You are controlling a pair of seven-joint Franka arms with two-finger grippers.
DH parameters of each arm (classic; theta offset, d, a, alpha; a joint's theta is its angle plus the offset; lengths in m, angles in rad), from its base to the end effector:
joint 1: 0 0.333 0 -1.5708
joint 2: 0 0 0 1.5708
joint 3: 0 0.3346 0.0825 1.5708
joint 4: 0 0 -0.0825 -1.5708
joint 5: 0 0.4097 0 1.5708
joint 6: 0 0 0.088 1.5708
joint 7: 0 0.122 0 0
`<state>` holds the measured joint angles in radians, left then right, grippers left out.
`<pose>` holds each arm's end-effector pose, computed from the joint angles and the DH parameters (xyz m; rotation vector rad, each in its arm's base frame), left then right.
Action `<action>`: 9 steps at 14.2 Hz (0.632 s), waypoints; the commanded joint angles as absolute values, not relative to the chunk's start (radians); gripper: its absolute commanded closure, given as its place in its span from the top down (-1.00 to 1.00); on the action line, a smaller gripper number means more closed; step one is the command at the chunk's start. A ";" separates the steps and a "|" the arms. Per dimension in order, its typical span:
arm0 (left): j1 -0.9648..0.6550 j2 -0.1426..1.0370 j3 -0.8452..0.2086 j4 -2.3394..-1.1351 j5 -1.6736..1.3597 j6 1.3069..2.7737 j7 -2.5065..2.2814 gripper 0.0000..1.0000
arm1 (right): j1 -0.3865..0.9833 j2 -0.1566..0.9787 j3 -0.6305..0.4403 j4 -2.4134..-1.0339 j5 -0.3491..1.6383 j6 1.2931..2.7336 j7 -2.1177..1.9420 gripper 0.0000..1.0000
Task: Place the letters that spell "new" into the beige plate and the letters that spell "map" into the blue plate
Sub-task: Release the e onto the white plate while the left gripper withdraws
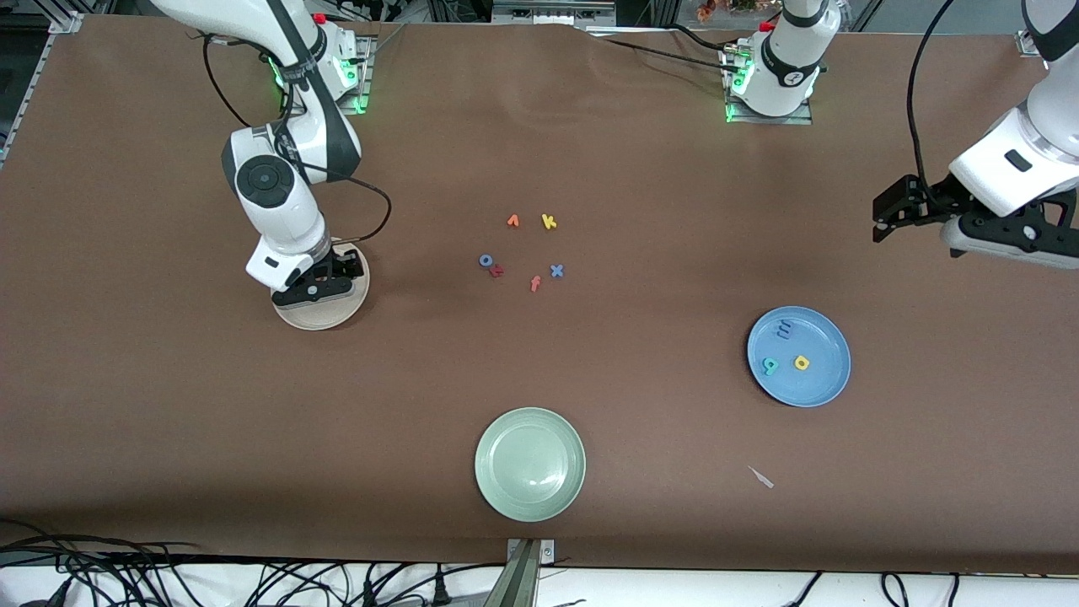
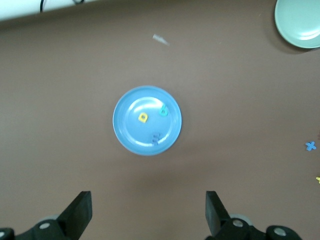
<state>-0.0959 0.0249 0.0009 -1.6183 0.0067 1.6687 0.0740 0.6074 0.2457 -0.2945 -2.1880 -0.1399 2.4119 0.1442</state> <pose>0.5939 -0.0558 0.5984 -3.1236 0.2655 -0.0401 0.5494 0.1753 0.2623 2.9496 0.4182 0.0340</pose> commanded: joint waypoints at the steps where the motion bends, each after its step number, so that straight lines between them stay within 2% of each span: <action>1: -0.051 -0.037 -0.089 -1.697 0.002 1.681 -0.026 1.00 | 0.604 0.201 -0.261 -2.032 -0.135 2.174 0.166 0.85; 2: -0.049 -0.034 -0.092 -1.695 0.002 1.681 -0.034 1.00 | 0.604 0.181 -0.252 -1.992 -0.135 2.114 0.161 0.85; 4: -0.048 -0.032 -0.092 -1.694 0.002 1.681 -0.028 1.00 | 0.604 0.134 -0.250 -1.944 -0.135 2.024 0.109 0.98; 6: -0.048 -0.020 -0.087 -1.687 0.000 1.680 -0.029 1.00 | 0.604 0.071 -0.255 -1.927 -0.135 1.978 0.066 0.99; 9: -0.048 0.040 -0.086 -1.596 0.000 1.626 -0.037 1.00 | 0.600 0.081 -0.262 -1.731 -0.074 1.751 0.061 0.99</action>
<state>-0.0534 -0.0025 -0.0808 -1.6664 0.0067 1.6668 -0.0277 0.6064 0.0679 -0.2593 -1.8575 -0.1298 1.8845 0.0922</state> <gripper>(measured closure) 0.000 0.004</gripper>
